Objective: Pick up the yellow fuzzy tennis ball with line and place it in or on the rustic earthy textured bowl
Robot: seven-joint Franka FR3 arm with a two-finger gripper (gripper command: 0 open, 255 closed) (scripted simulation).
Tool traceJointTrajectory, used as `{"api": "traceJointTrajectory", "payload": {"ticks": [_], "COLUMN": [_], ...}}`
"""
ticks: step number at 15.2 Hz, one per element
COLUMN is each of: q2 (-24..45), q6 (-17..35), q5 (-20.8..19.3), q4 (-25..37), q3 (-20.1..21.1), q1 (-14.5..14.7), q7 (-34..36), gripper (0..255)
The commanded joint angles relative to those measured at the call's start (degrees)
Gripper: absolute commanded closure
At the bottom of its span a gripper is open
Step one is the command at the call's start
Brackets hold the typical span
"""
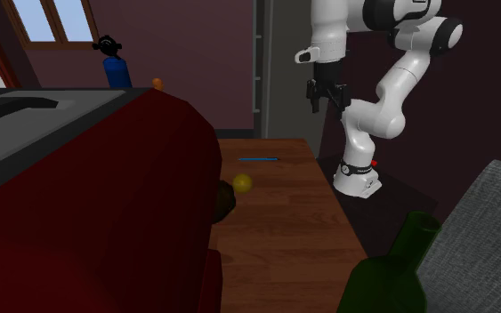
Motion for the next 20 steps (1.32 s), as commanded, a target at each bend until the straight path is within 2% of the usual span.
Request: {"api": "traceJointTrajectory", "payload": {"ticks": [1, 10, 20], "q2": [0.0, 13.77, 33.43], "q6": [0.0, 19.06, 36.58], "q5": [0.0, -0.9, 0.44], "q4": [0.0, -1.81, 4.09], "q3": [0.0, -2.43, -5.17], "q1": [0.0, -1.86, -3.06], "q7": [0.0, -3.03, -6.76], "gripper": [0, 0, 0]}}
